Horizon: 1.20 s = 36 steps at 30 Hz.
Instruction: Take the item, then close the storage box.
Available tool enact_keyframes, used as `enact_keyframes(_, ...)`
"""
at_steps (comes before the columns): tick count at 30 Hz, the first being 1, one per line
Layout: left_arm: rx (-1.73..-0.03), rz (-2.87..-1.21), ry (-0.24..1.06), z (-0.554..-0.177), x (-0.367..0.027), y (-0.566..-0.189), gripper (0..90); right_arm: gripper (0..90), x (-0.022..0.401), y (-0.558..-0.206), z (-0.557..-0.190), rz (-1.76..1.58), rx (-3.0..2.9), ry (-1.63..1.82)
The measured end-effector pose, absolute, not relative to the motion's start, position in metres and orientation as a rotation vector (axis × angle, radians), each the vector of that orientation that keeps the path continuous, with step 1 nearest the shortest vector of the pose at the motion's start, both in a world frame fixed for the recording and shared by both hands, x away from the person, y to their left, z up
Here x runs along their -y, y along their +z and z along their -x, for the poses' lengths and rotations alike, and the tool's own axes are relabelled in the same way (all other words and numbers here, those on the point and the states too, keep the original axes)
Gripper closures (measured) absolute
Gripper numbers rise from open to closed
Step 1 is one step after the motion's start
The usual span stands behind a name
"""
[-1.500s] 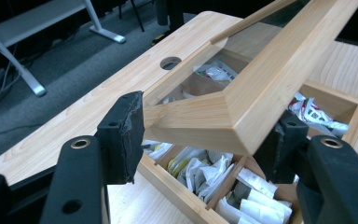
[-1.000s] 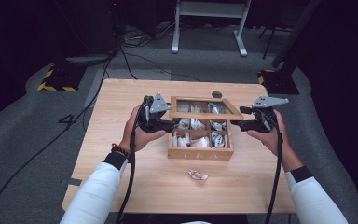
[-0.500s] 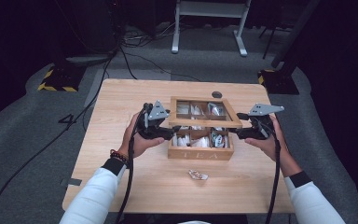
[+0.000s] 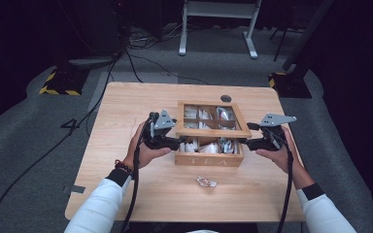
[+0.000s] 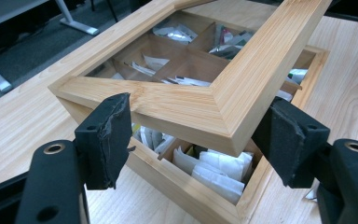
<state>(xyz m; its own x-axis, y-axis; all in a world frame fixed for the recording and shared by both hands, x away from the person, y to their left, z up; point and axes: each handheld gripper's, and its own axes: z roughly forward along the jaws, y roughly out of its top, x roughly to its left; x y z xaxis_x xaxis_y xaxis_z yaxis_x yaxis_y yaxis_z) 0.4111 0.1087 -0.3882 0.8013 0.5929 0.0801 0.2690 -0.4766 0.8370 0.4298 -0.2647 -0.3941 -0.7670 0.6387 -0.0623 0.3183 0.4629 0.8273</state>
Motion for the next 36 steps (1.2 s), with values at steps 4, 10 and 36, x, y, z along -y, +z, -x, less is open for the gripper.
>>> enact_keyframes(4,-0.628,-2.102,0.456,-0.408,-0.108,-0.391,29.5,29.7,0.264,-0.398,-0.427,-0.796,-2.367,1.203)
enact_keyframes(10,-0.624,-2.118,0.453,-0.406,-0.107,-0.396,29.1,29.1,0.265,-0.401,-0.421,-0.788,-2.375,1.209)
enact_keyframes(36,-0.643,-2.118,0.421,-0.396,-0.114,-0.407,32.2,26.1,0.260,-0.431,-0.405,-0.768,-2.496,1.077)
